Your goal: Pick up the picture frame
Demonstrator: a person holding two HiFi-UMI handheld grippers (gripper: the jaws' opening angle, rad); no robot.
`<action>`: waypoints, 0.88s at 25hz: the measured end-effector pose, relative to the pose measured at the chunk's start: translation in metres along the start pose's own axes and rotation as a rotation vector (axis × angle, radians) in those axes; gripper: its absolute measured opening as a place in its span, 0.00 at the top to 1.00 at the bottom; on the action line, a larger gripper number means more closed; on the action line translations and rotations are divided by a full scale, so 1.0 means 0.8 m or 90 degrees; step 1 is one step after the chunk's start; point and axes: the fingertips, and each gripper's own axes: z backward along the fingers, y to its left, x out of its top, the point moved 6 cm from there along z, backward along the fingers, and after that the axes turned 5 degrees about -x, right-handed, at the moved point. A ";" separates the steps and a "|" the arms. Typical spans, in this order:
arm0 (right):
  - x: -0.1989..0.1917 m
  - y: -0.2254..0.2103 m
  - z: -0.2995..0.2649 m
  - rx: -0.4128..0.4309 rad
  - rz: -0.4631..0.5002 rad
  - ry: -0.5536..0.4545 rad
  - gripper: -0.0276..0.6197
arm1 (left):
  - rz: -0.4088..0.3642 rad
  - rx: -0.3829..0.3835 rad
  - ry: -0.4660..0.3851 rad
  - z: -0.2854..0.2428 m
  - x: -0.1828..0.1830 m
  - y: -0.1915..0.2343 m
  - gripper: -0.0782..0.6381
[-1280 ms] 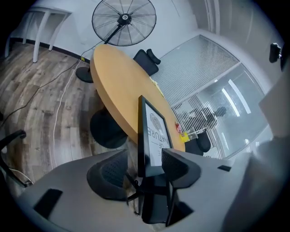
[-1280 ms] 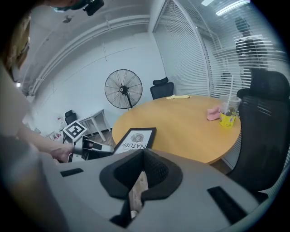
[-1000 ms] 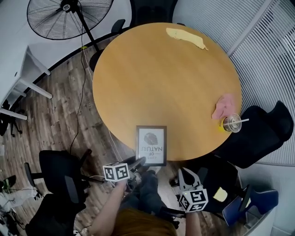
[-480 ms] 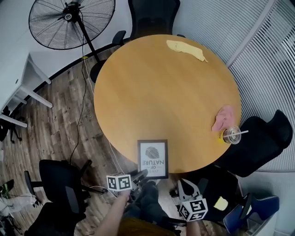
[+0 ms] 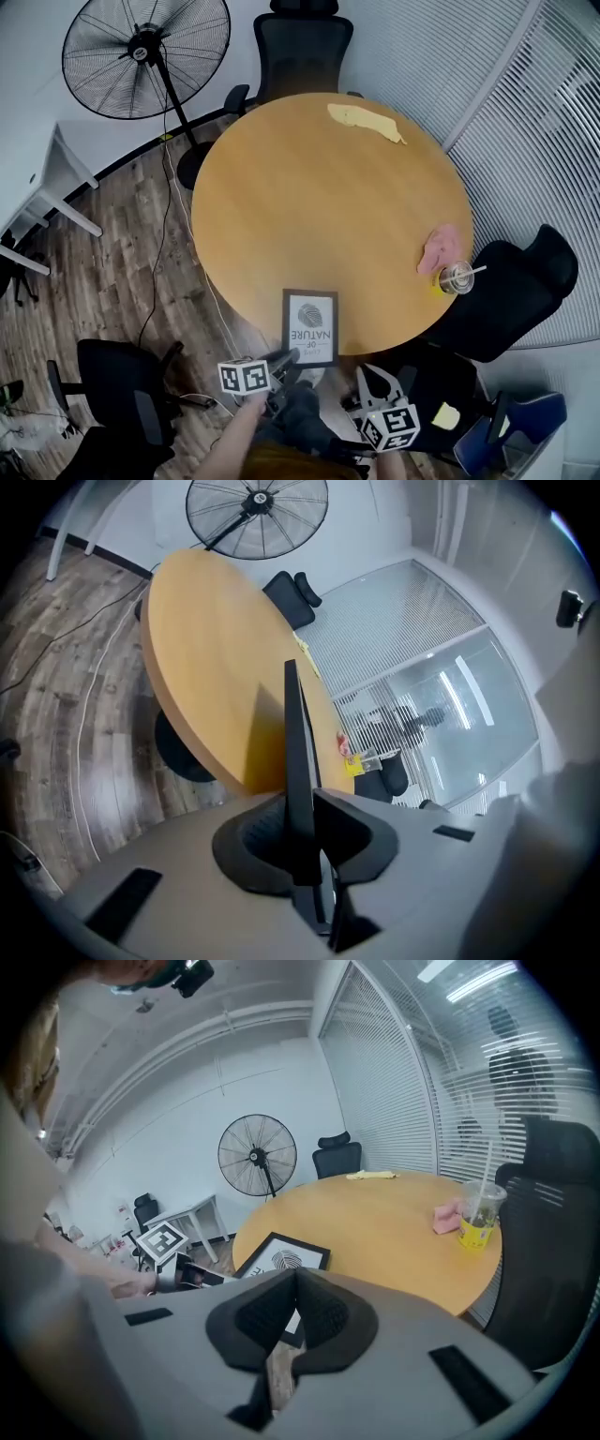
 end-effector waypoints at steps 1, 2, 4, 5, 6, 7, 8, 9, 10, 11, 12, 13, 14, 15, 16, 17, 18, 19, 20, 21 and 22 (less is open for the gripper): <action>0.004 0.004 0.003 0.000 0.003 -0.006 0.94 | -0.009 0.002 0.001 0.004 0.002 -0.003 0.79; 0.008 0.008 0.005 0.000 0.006 -0.013 0.94 | -0.019 0.004 0.001 0.007 0.004 -0.005 0.79; 0.018 0.013 0.006 -0.004 0.013 -0.028 0.94 | -0.039 0.006 -0.008 0.012 0.013 -0.010 0.79; 0.023 0.013 0.007 -0.007 0.018 -0.033 0.94 | -0.045 0.002 -0.014 0.013 0.018 -0.015 0.79; 0.027 0.014 0.008 -0.009 0.021 -0.036 0.94 | -0.049 -0.005 -0.020 0.012 0.021 -0.020 0.80; 0.029 0.015 0.009 -0.011 0.024 -0.039 0.94 | -0.053 -0.011 -0.024 0.012 0.023 -0.025 0.80; 0.030 0.017 0.010 -0.011 0.025 -0.043 0.94 | -0.058 -0.015 -0.027 0.012 0.025 -0.029 0.80; 0.031 0.020 0.010 -0.011 0.026 -0.048 0.94 | -0.065 -0.018 -0.029 0.013 0.028 -0.032 0.81; 0.033 0.024 0.011 -0.012 0.026 -0.052 0.94 | -0.072 -0.019 -0.032 0.015 0.030 -0.037 0.81; 0.034 0.028 0.012 -0.013 0.026 -0.057 0.94 | -0.078 -0.020 -0.033 0.018 0.031 -0.041 0.81; 0.036 0.033 0.015 -0.015 0.027 -0.060 0.94 | -0.083 -0.021 -0.035 0.022 0.031 -0.044 0.81; 0.037 0.038 0.017 -0.019 0.029 -0.064 0.94 | -0.087 -0.024 -0.037 0.026 0.029 -0.047 0.81; 0.038 0.042 0.020 -0.022 0.032 -0.068 0.94 | -0.091 -0.027 -0.040 0.030 0.029 -0.050 0.81; 0.039 0.045 0.022 -0.026 0.036 -0.074 0.94 | -0.095 -0.031 -0.044 0.034 0.030 -0.054 0.81; 0.042 0.048 0.025 -0.030 0.040 -0.079 0.94 | -0.099 -0.036 -0.048 0.038 0.032 -0.058 0.81; 0.045 0.051 0.028 -0.036 0.044 -0.085 0.94 | -0.102 -0.042 -0.052 0.041 0.034 -0.062 0.81; 0.048 0.055 0.031 -0.044 0.047 -0.089 0.94 | -0.105 -0.047 -0.056 0.044 0.036 -0.067 0.81; 0.049 0.058 0.034 -0.051 0.049 -0.093 0.94 | -0.109 -0.051 -0.060 0.048 0.038 -0.073 0.81; 0.050 0.061 0.037 -0.058 0.051 -0.096 0.94 | -0.114 -0.055 -0.064 0.053 0.041 -0.079 0.81; 0.052 0.064 0.039 -0.064 0.052 -0.101 0.94 | -0.120 -0.059 -0.070 0.059 0.043 -0.085 0.81; 0.053 0.068 0.041 -0.068 0.054 -0.108 0.94 | -0.127 -0.065 -0.075 0.064 0.047 -0.090 0.81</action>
